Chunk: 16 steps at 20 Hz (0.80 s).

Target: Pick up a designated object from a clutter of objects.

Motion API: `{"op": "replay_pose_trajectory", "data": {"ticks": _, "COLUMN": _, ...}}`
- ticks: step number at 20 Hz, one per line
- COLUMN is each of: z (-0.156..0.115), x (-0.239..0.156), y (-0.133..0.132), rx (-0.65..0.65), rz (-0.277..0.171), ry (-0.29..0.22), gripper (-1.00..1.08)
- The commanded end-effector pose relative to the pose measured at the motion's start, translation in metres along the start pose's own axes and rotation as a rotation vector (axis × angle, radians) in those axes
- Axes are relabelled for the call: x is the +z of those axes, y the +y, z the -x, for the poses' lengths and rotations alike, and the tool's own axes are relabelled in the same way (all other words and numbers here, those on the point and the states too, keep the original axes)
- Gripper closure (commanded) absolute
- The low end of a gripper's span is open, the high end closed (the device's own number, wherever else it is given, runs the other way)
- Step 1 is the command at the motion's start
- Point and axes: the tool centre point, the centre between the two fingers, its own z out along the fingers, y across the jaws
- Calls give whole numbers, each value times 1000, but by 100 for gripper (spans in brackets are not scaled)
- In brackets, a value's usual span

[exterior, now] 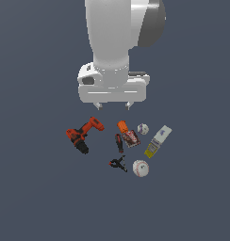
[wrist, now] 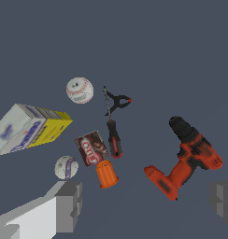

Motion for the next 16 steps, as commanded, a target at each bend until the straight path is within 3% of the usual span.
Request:
{"op": "replay_pose_trajectory", "data": {"ticks": 1, "z": 0, "x": 0, "y": 1, "rx": 6, "rz": -2, "ry": -1, "gripper": -92}}
{"op": "replay_pose_trajectory", "data": {"ticks": 9, "z": -6, "x": 5, "y": -2, "rx": -47, "rz": 5, "ry": -1, "gripper": -92}}
{"op": "replay_pose_trajectory", "data": {"ticks": 16, "z": -19, "x": 18, "y": -9, "rx": -172, "rz": 19, "ry": -3, "gripper": -92}}
